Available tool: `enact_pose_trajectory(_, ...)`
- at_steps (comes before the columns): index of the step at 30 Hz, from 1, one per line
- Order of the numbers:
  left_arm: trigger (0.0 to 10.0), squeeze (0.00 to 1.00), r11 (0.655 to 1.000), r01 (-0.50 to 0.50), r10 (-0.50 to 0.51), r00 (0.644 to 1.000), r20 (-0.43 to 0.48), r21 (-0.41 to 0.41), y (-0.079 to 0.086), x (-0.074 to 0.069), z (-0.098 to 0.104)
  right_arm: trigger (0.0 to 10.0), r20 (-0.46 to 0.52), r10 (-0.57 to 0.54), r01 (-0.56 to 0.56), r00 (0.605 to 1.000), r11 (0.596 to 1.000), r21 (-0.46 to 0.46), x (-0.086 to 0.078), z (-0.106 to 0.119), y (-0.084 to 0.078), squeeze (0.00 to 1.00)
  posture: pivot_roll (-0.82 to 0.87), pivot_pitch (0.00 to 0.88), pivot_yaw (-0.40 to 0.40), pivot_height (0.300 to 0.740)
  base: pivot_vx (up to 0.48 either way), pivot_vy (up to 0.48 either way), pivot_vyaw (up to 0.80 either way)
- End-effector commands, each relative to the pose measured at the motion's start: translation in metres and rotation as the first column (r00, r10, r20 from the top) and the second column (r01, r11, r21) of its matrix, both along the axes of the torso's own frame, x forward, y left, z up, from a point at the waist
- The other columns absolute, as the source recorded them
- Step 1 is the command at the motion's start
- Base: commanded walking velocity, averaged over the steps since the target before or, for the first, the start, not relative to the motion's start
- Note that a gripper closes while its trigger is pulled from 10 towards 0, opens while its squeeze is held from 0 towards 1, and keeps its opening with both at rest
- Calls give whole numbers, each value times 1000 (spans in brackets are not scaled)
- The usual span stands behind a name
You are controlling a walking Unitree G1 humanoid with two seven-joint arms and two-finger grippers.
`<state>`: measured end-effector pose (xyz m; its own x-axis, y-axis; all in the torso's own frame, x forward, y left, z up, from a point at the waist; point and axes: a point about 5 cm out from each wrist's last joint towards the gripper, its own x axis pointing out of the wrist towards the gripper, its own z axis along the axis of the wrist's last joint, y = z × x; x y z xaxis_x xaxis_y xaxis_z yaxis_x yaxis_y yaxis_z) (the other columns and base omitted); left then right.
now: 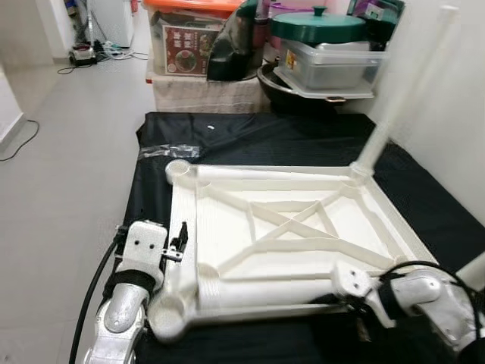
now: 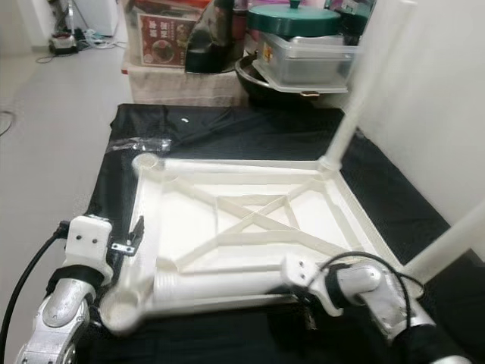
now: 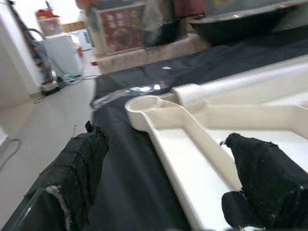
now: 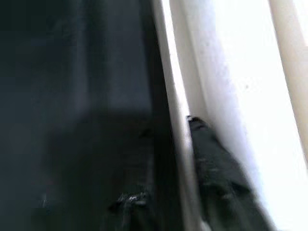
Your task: Building children table
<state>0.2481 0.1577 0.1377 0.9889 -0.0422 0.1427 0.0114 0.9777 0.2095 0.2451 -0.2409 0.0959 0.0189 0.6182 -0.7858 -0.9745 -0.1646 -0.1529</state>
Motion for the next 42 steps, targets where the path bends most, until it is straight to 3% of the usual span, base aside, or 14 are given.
enact_pose_trajectory(1, 10000, 0, 1000, 12, -12, 1000, -7, 3, -2, 0, -2, 0, -169, 60, -86, 984, 984, -155, -24, -29, -15, 0, 62, 0, -90, 740, 0, 0, 0)
enact_pose_trajectory(5, 10000, 0, 1000, 16, -15, 1000, -8, 4, -3, 1, -3, 0, -140, 52, -84, 989, 970, -229, -18, -27, -27, 0, 61, 0, -89, 740, 0, 0, 0)
enact_pose_trajectory(8, 10000, 0, 1000, 16, -16, 1000, -7, 8, -2, 1, -3, 0, -105, 35, -72, 994, 928, -365, -1, -9, -52, 0, 67, 0, -97, 740, 0, 0, 0)
enact_pose_trajectory(14, 10000, 0, 1000, 15, -15, 1000, -8, 10, -1, 1, -3, 0, -88, 47, -76, 995, 928, -366, 4, -1, -52, 0, 69, 0, -100, 740, 0, 0, 0)
enact_pose_trajectory(15, 10000, 0, 1000, 15, -15, 1000, -9, 8, -2, 1, -4, 10000, -50, 3, -19, 999, 946, -324, 10, 3, -45, 0, 69, 0, -100, 740, 0, 0, 0)
enact_pose_trajectory(16, 10000, 0, 1000, 18, -17, 1000, -11, 6, -4, 1, -5, 10000, -36, -30, 21, 999, 971, -237, 17, 12, -34, 16, 65, 0, -94, 740, 0, 0, 0)
enact_pose_trajectory(17, 10000, 0, 1000, 18, -17, 1000, -11, 6, -4, 1, -5, 10000, -36, -30, 21, 999, 971, -237, 17, 12, -34, 16, 65, 0, -94, 740, 0, 0, 0)
enact_pose_trajectory(18, 10000, 0, 1000, 20, -20, 1000, -12, 5, -6, 1, -6, 10000, -34, -52, 47, 998, 989, -139, 23, 23, -26, 1000, 69, 0, -95, 740, 0, 0, 0)
enact_pose_trajectory(23, 10000, 0, 1000, 22, -22, 1000, -12, 3, -6, 1, -6, 10000, -35, -52, 50, 998, 997, -66, 27, 34, -20, 1000, 72, 0, -93, 740, 0, 0, 0)
enact_pose_trajectory(27, 10000, 0, 999, 33, -33, 999, -17, 7, -5, 0, -7, 10000, 5, -9, 9, 1000, 999, 43, 31, 64, -13, 1000, 45, 0, -72, 740, 0, 0, 0)
enact_pose_trajectory(29, 10000, 0, 999, 43, -43, 999, -15, 8, -5, 3, -7, 10000, 51, -5, -2, 999, 988, 156, 38, 99, -6, 1000, 34, 0, -65, 740, 0, 0, 0)
enact_pose_trajectory(35, 10000, 0, 999, 50, -50, 999, -10, 6, -8, 5, -6, 10000, 74, -9, -10, 997, 967, 254, 44, 129, -1, 1000, 38, 0, -68, 740, 0, 0, 0)
enact_pose_trajectory(36, 10000, 0, 999, 49, -49, 999, -6, 1, -10, 5, -6, 10000, 40, -9, -6, 999, 932, 362, 43, 149, 6, 1000, 43, 0, -78, 740, 0, 0, 0)
enact_pose_trajectory(42, 10000, 0, 999, 39, -39, 999, -7, 4, -9, 3, -8, 10000, 20, -19, 7, 1000, 884, 467, 50, 149, 18, 1000, 52, 0, -91, 740, 0, 0, 0)
